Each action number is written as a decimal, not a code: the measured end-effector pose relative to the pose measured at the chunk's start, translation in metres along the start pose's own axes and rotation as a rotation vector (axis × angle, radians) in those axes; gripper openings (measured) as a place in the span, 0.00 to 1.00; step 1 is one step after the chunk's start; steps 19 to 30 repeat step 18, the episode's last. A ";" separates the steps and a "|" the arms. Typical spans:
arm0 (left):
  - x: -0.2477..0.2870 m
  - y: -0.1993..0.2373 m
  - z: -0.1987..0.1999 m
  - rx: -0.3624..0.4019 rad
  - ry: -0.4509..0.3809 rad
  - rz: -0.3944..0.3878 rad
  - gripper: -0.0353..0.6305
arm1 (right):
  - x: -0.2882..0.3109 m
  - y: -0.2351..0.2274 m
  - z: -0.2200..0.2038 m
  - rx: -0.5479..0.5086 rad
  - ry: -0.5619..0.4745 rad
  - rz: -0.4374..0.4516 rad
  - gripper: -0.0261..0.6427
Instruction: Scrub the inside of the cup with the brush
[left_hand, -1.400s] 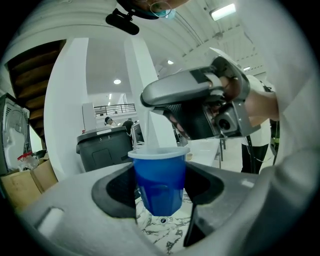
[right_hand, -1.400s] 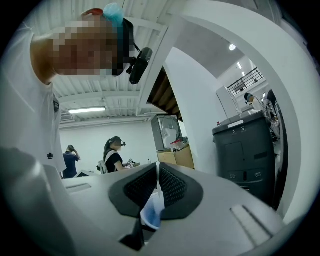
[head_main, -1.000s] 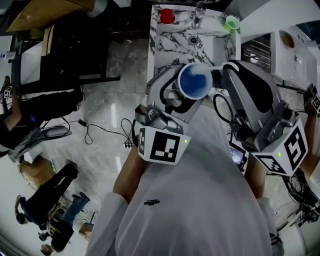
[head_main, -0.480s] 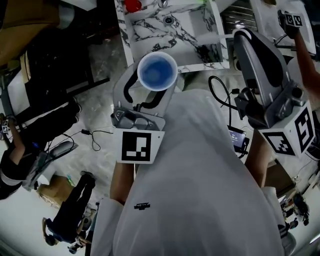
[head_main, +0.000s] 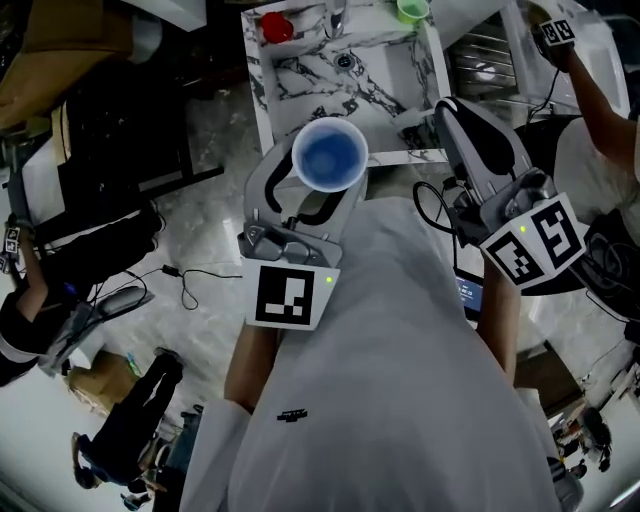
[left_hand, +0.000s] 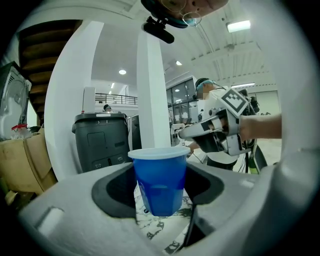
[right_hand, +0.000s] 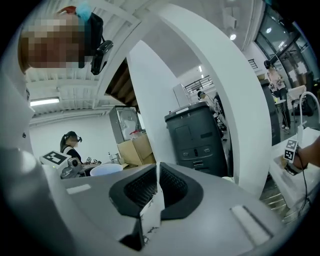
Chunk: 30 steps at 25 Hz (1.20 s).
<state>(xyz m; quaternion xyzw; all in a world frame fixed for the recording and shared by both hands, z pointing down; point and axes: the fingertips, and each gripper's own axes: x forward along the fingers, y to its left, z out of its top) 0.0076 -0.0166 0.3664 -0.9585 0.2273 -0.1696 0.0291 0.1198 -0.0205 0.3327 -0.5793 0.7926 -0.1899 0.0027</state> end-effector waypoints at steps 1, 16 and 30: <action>-0.001 -0.001 0.000 0.002 0.001 0.000 0.48 | 0.000 0.000 0.001 -0.002 -0.001 0.001 0.07; -0.010 -0.007 0.001 0.003 -0.010 0.006 0.48 | -0.004 0.013 -0.004 0.009 -0.007 0.020 0.07; -0.011 -0.008 0.001 0.007 -0.008 0.001 0.48 | -0.006 0.014 -0.005 0.010 -0.007 0.013 0.07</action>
